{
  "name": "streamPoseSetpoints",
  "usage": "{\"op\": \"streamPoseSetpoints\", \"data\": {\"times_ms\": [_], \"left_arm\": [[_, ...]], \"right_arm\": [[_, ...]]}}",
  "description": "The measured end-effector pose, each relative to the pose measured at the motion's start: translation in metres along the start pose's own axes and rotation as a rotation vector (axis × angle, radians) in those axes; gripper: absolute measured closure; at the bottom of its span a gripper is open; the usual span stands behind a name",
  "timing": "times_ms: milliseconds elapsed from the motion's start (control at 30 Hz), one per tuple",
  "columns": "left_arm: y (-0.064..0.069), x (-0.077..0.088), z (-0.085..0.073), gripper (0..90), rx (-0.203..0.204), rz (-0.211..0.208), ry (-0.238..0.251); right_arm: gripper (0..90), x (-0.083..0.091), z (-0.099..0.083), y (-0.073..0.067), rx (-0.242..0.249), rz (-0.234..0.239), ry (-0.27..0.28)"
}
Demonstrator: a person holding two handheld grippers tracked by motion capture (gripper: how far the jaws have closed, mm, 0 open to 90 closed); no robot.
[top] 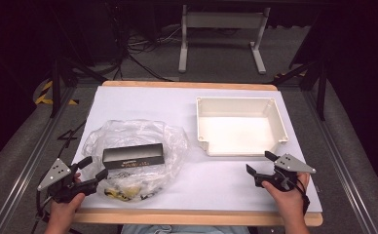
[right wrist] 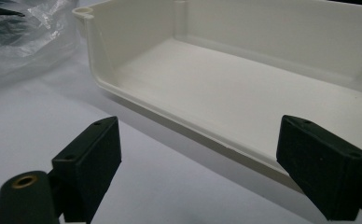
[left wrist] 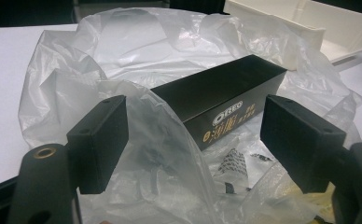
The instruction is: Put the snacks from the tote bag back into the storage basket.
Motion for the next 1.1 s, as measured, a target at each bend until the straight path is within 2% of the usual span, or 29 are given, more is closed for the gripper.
{"op": "streamPoseSetpoints", "data": {"times_ms": [200, 300, 500, 567, 667, 867, 933, 967, 1033, 1100], "left_arm": [[0.003, 0.002, 0.001, 24.3, -0.019, -0.017, 0.006], [0.003, 0.002, 0.001, 24.3, -0.016, -0.017, 0.014], [0.002, 0.003, 0.002, 24.3, -0.007, -0.007, 0.027], [0.002, 0.004, 0.001, 24.3, -0.007, -0.006, 0.027], [0.002, 0.004, 0.001, 24.3, -0.008, -0.006, 0.028], [0.002, 0.001, 0.001, 24.3, -0.008, 0.001, 0.01], [0.002, 0.001, 0.001, 24.3, -0.01, -0.001, 0.008], [0.002, 0.001, 0.001, 24.3, -0.01, -0.001, 0.008], [0.002, 0.001, 0.001, 24.3, -0.009, -0.005, 0.009], [0.002, 0.001, 0.001, 24.3, -0.007, -0.004, 0.009]], "right_arm": [[14.8, 0.002, 0.002, -0.001, 0.007, 0.012, -0.011], [14.5, 0.007, 0.006, -0.002, 0.004, 0.007, 0.0], [14.4, 0.017, 0.016, 0.0, 0.005, 0.038, 0.001], [14.5, 0.022, 0.023, 0.0, 0.045, 0.064, -0.033], [14.6, 0.024, 0.027, -0.001, 0.066, 0.094, -0.067], [14.4, 0.027, 0.04, -0.004, 0.099, 0.132, -0.078], [13.6, 0.026, 0.047, -0.006, 0.124, 0.163, -0.109], [13.6, 0.026, 0.047, -0.006, 0.124, 0.163, -0.109], [13.6, 0.027, 0.057, -0.009, 0.166, 0.164, -0.121], [13.6, 0.029, 0.065, -0.012, 0.176, 0.169, -0.112]]}}
Point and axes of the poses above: each handheld gripper's, and its own axes: x roughly backward along the jaws, z roughly out of its top, y roughly to its right, the point moved 1 cm from there along -x, roughly forward along the jaws, and after that the axes turned 7 degrees about -y, right-handed, at the moved point
